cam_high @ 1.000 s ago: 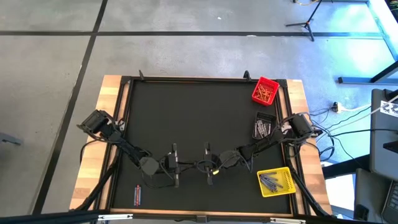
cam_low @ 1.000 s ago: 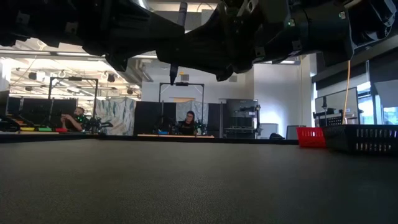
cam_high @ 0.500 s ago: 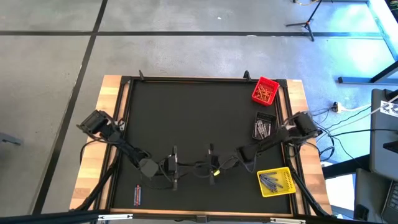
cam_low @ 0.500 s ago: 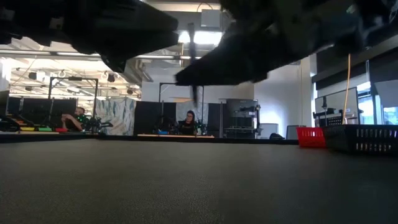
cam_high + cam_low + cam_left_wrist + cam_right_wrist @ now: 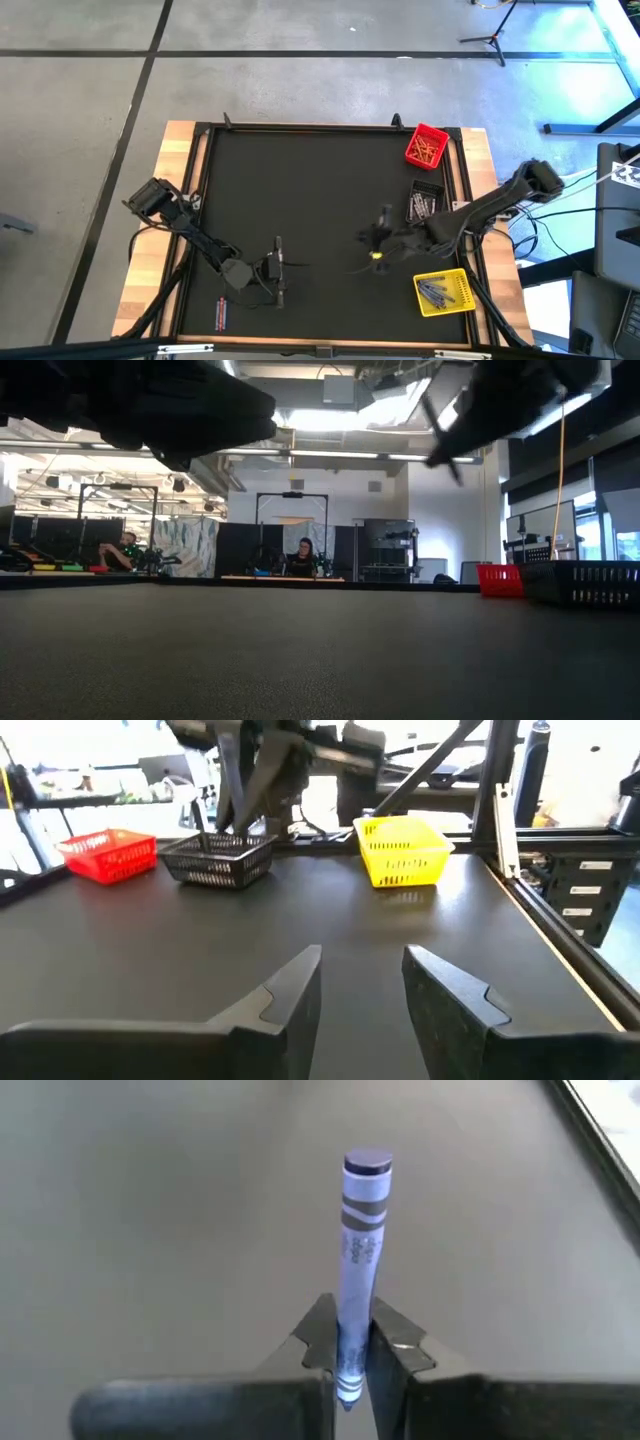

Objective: Sort crayons
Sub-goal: Put the blue crayon into the yellow bin

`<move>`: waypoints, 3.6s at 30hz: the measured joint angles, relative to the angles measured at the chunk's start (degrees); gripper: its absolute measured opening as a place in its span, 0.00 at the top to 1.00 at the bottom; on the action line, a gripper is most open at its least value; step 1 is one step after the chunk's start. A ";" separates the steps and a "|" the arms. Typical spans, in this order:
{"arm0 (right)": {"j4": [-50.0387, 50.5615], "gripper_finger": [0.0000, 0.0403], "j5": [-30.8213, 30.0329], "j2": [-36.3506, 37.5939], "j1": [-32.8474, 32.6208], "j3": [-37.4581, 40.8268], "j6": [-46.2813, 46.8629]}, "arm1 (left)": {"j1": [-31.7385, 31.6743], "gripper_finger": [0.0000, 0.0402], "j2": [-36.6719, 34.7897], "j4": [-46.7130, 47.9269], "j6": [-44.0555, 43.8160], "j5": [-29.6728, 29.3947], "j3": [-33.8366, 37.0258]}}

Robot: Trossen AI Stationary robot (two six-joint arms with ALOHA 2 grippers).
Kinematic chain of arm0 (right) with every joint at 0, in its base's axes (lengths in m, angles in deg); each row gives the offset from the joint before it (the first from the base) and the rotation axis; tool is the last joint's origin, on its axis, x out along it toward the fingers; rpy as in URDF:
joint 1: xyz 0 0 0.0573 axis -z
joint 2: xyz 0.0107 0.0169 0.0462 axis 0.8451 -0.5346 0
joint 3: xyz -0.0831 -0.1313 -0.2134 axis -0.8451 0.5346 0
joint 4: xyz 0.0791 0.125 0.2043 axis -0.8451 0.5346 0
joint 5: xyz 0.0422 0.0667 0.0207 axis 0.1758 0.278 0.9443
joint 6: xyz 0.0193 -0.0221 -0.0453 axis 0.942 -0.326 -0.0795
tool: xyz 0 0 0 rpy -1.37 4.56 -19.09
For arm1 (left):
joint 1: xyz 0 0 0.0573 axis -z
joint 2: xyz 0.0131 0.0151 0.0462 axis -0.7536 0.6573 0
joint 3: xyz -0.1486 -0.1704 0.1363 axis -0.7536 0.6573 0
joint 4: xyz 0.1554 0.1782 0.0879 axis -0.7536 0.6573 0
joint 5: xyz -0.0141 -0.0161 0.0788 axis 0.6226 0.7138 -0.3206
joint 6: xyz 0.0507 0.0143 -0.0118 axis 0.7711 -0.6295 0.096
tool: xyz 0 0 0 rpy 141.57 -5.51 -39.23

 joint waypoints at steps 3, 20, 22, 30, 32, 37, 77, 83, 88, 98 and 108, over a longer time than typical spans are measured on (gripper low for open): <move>11.74 0.95 -2.92 4.17 0.09 0.00 4.99 | -0.56 0.66 -0.04 1.86 -2.71 0.07 0.01; 49.72 0.95 -10.95 10.36 11.97 2.27 31.55 | -1.76 0.66 -0.04 3.69 -5.44 1.75 0.02; 49.73 0.94 -10.94 10.38 15.11 3.02 29.47 | -1.76 0.66 -0.04 3.69 -5.43 1.75 0.02; 52.53 0.95 -1.58 10.67 20.96 3.85 26.04 | -1.72 0.66 -0.04 3.69 -5.44 1.75 0.02; 53.48 0.94 0.84 11.24 20.15 3.87 27.06 | -1.72 0.66 -0.04 3.69 -5.44 1.75 0.02; 57.77 0.95 3.51 15.35 17.01 3.87 31.33 | -1.72 0.66 -0.04 3.69 -5.44 1.75 0.02; 47.20 0.94 14.29 26.45 11.39 13.00 36.59 | -1.98 0.66 -0.02 3.69 -5.75 1.70 0.02; 39.82 0.94 16.07 26.40 0.33 12.20 40.08 | -2.00 0.66 -0.04 3.69 -5.75 1.53 0.02; 34.98 0.96 16.35 24.36 -11.43 12.17 45.47 | -1.98 0.66 -0.04 3.69 -5.77 1.53 0.02; 27.27 0.96 17.03 16.86 -27.76 10.02 55.07 | -1.98 0.66 -0.04 3.69 -5.88 1.53 0.04; 20.28 0.93 15.00 10.33 -38.65 6.92 61.90 | -1.98 0.66 -0.04 3.69 -7.02 1.53 0.04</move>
